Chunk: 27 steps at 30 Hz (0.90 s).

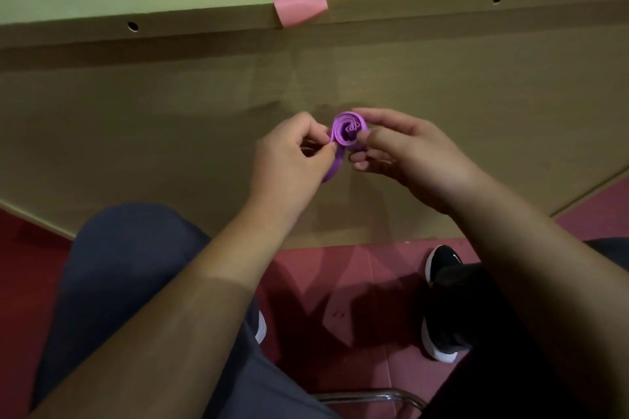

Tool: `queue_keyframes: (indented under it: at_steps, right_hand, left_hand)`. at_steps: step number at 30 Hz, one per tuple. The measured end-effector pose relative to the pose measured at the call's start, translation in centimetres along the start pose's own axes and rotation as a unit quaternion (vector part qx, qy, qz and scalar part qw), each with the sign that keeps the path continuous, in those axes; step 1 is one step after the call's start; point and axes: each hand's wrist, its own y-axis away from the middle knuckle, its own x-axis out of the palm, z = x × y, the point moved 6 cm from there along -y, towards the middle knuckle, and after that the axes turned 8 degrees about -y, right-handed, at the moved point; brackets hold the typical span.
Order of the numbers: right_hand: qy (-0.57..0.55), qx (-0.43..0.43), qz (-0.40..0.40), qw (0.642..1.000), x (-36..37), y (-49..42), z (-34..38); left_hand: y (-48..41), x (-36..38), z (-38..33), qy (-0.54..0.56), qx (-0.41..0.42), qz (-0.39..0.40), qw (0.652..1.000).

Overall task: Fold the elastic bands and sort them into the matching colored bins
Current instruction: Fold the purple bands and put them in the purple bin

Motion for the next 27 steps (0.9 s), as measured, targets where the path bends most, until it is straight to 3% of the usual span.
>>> queue_keyframes:
  at_steps: [5,10,13,21,27]
  right_hand:
    - [0.006,-0.044,-0.040,0.998,-0.5,-0.2,0.3]
    - [-0.018,-0.056,0.004,0.998,-0.5,0.0,1.1]
    - [-0.011,-0.070,0.020,0.997,-0.6,0.0,1.4]
    - [0.152,-0.098,0.019,0.983,-1.4,0.1,1.9]
    - [0.239,-0.098,0.035,0.965,-1.2,0.4,2.2]
  left_hand:
    - [-0.1,0.9,0.3,0.080,-0.033,0.077,0.993]
    - [-0.9,1.1,0.9,0.274,-0.107,0.153,0.943]
    - [-1.1,1.1,0.7,0.239,-0.088,0.180,0.950]
    - [-1.4,0.6,1.0,0.095,-0.026,0.213,0.972]
    - [-1.1,0.3,0.4,0.047,-0.005,0.257,0.965]
